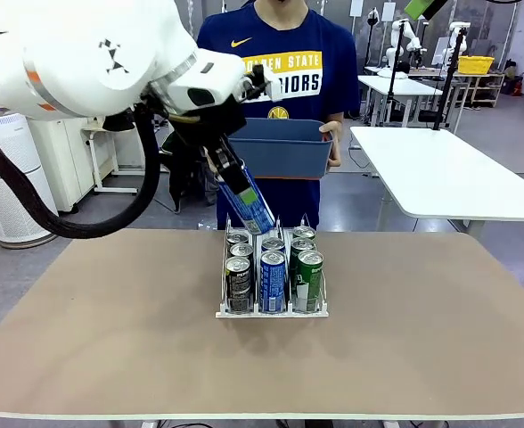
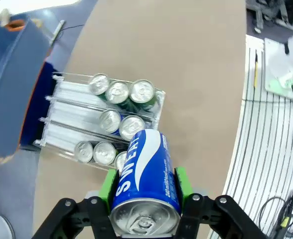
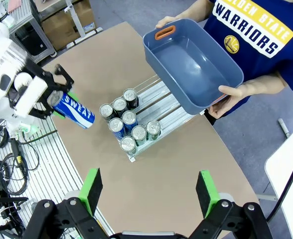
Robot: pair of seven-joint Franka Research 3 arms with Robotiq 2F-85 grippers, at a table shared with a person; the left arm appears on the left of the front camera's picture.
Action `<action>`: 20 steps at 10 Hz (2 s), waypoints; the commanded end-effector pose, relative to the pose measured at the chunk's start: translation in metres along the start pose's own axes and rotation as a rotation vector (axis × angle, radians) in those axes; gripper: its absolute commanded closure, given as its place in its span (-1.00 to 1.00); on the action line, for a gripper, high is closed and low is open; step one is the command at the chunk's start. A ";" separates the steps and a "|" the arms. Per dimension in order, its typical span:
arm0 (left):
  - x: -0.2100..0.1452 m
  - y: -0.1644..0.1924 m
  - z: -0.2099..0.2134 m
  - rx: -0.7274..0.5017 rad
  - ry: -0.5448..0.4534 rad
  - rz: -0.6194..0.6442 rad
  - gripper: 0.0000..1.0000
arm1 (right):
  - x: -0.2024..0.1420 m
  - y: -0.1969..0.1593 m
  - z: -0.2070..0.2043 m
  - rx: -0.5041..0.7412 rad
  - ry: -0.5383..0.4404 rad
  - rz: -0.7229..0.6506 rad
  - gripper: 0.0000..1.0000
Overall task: Fill the beverage cans into the dispenser.
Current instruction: Place the picked Ionic drink in the line of the Automatic Can Dispenser with the same cans.
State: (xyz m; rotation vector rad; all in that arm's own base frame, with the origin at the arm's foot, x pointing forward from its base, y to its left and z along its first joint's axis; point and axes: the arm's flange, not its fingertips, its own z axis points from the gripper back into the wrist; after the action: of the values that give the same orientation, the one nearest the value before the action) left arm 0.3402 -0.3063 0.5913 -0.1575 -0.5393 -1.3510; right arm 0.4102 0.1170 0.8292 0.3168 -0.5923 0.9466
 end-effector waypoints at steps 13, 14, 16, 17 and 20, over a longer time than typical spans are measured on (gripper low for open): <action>0.016 -0.050 -0.092 0.016 0.132 0.003 -0.15 | -0.002 0.002 0.001 0.001 0.001 -0.001 -1.00; 0.012 -0.047 -0.094 0.022 0.153 0.110 -0.15 | -0.002 0.002 0.001 0.001 0.001 -0.001 -1.00; 0.018 -0.057 -0.113 0.062 0.210 0.263 -0.15 | -0.002 0.002 0.001 0.001 0.001 -0.001 -1.00; 0.018 -0.061 -0.120 0.083 0.201 0.261 -0.15 | -0.002 0.002 0.001 0.001 0.001 -0.001 -1.00; 0.021 -0.070 -0.137 0.142 0.212 0.202 -0.15 | -0.002 0.002 0.001 0.001 0.001 -0.001 -1.00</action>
State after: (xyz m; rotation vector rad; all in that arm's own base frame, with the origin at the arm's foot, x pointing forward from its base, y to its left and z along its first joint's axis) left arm 0.3108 -0.3911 0.4715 -0.0116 -0.3710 -1.1021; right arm 0.4102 0.1170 0.8292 0.3168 -0.5923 0.9466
